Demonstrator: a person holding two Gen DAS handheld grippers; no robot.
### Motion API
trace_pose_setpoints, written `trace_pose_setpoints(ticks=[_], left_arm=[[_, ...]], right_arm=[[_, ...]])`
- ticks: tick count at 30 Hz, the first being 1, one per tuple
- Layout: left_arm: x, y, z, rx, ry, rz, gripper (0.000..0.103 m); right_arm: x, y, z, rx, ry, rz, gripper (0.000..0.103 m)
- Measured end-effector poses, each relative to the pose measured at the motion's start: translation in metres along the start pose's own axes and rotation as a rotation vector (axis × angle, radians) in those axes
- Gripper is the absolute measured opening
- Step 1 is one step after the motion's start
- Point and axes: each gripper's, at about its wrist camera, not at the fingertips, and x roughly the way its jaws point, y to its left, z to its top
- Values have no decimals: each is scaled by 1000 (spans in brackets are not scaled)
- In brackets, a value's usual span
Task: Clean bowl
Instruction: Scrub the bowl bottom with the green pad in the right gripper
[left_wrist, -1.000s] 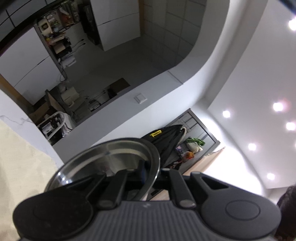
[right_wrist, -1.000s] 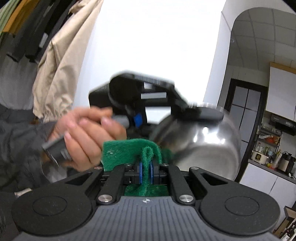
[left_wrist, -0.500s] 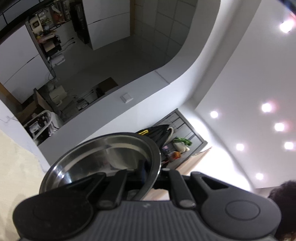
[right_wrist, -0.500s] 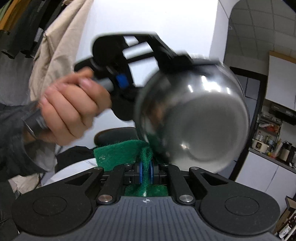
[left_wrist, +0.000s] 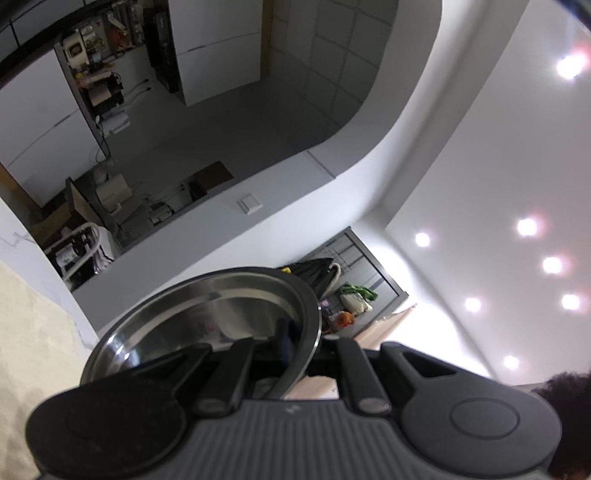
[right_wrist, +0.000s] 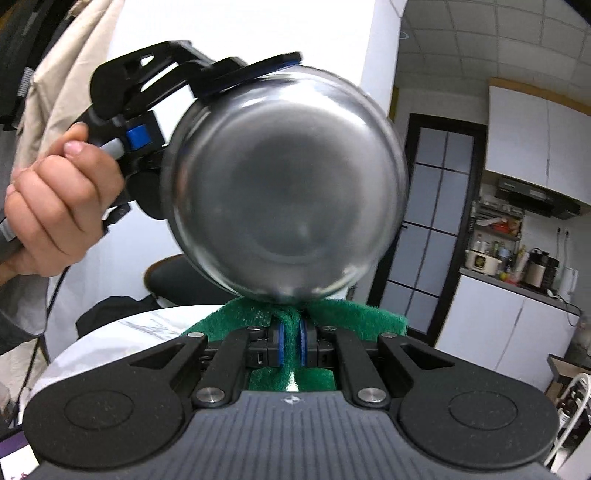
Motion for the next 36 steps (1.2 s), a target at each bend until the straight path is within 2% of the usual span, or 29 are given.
trace_pose_setpoints(ticks=[7,20,28,36], left_arm=[[-8,9,6,-1,-21,63,7],[-6,21,11,25,11,179,7],[-9,30,10,30,57,217,7],[-9,27,7,64,123,241,5]], right_arm=[[-3,1,3,10,-3,-6,8],[-9,28,10,-70,-30,125,8],[-14,23,15,-47,-85,79,9],[-15,14,12,-28,-89,19,8]])
